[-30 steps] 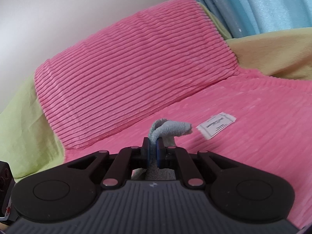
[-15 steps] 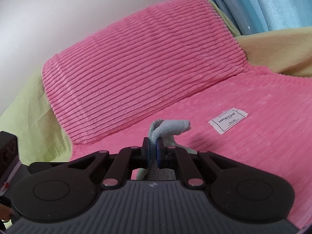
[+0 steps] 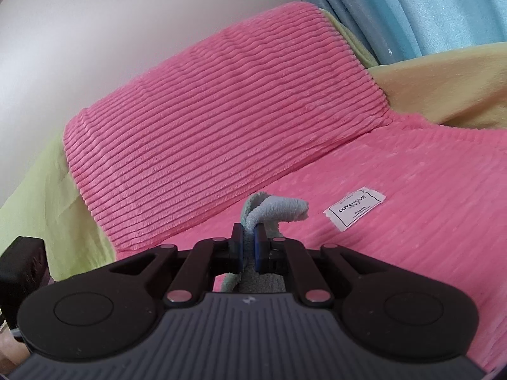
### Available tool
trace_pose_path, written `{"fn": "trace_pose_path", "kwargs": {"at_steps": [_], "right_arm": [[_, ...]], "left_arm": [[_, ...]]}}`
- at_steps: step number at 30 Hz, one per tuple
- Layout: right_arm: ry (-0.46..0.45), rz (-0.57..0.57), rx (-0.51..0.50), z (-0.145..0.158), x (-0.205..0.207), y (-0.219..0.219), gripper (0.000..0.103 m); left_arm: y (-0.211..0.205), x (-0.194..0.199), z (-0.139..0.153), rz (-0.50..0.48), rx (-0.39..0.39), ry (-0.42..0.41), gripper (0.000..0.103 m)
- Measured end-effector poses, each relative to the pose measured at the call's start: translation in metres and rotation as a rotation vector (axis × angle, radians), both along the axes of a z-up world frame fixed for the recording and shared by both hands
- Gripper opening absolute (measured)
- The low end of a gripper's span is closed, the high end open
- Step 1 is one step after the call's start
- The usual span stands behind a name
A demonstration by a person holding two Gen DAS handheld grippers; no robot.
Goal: Clean container
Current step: 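Tilt the jar with the left gripper while the right gripper lifts the cloth away, then hold the jar with the left gripper while the right gripper wipes the lid with the cloth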
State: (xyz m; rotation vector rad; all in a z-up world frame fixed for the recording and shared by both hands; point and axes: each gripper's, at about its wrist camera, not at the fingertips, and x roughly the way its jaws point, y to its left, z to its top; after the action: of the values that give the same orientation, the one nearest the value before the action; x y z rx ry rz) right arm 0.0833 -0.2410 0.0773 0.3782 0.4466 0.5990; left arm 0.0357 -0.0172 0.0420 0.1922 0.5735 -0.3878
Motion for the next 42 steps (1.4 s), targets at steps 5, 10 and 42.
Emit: {"fn": "trace_pose_path", "kwargs": {"at_steps": [5, 10, 42], "right_arm": [[0.002, 0.011, -0.003, -0.001, 0.0, 0.005, 0.005], [-0.01, 0.094, 0.007, 0.001, -0.005, 0.021, 0.005], [-0.053, 0.433, -0.089, -0.002, -0.028, 0.081, 0.005]], "left_arm": [[0.019, -0.012, -0.007, -0.021, -0.043, 0.029, 0.085], [0.028, -0.022, -0.011, -0.026, -0.069, 0.029, 0.085], [0.038, -0.053, -0.026, -0.089, 0.014, -0.077, 0.086]]}}
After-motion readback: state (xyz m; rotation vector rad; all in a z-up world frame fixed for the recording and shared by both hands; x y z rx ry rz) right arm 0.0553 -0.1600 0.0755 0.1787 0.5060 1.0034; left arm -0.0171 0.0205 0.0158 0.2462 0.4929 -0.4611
